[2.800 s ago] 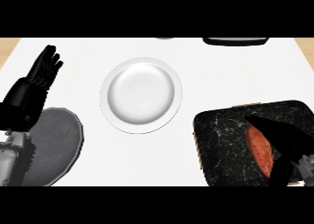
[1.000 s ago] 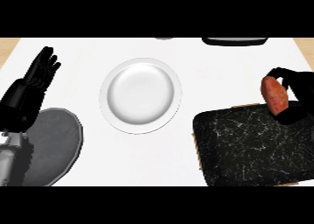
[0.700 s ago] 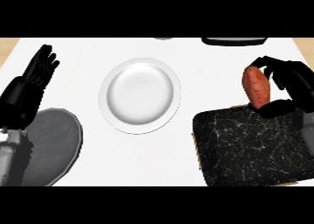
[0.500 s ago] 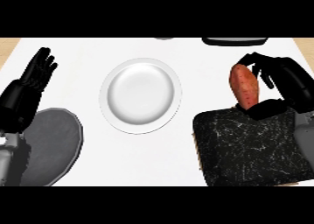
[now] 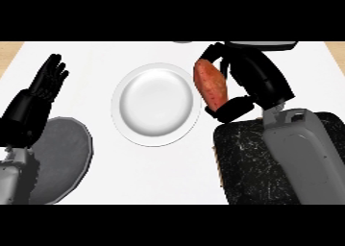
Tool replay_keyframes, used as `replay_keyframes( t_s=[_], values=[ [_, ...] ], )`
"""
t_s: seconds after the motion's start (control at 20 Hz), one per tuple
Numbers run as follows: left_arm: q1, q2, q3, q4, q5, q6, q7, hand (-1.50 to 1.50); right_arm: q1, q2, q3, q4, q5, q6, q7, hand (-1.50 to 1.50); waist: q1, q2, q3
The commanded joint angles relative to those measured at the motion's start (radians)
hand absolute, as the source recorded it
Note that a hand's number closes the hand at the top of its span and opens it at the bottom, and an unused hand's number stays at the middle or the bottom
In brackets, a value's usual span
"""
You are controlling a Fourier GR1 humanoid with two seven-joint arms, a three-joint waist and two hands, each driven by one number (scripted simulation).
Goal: Pick the sweet potato from the tray and place it in the plate
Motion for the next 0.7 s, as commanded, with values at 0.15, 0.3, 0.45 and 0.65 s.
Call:
replay_keyframes(
  t_s=[0.15,0.3,0.45,0.65],
  values=[
    [-0.035,-0.013,-0.006,0.02,-0.029,0.011,-0.003,0.0,-0.128,0.216,0.066,0.239,0.079,-0.09,0.032,1.5,0.005,0.004,0.0],
    [-0.055,-0.011,0.017,0.078,-0.015,-0.001,-0.028,0.0,-0.252,0.223,0.096,0.367,0.028,-0.156,0.088,1.5,0.009,0.005,0.0],
    [-0.114,-0.003,0.022,0.09,-0.024,0.009,0.015,0.0,-0.289,0.225,0.093,0.557,0.041,-0.242,-0.024,1.5,0.012,0.007,0.0],
    [-0.12,-0.018,-0.005,0.072,-0.018,-0.008,0.028,0.0,-0.407,0.226,0.183,0.745,-0.017,-0.338,0.006,1.5,0.029,0.009,0.0]
  ],
)
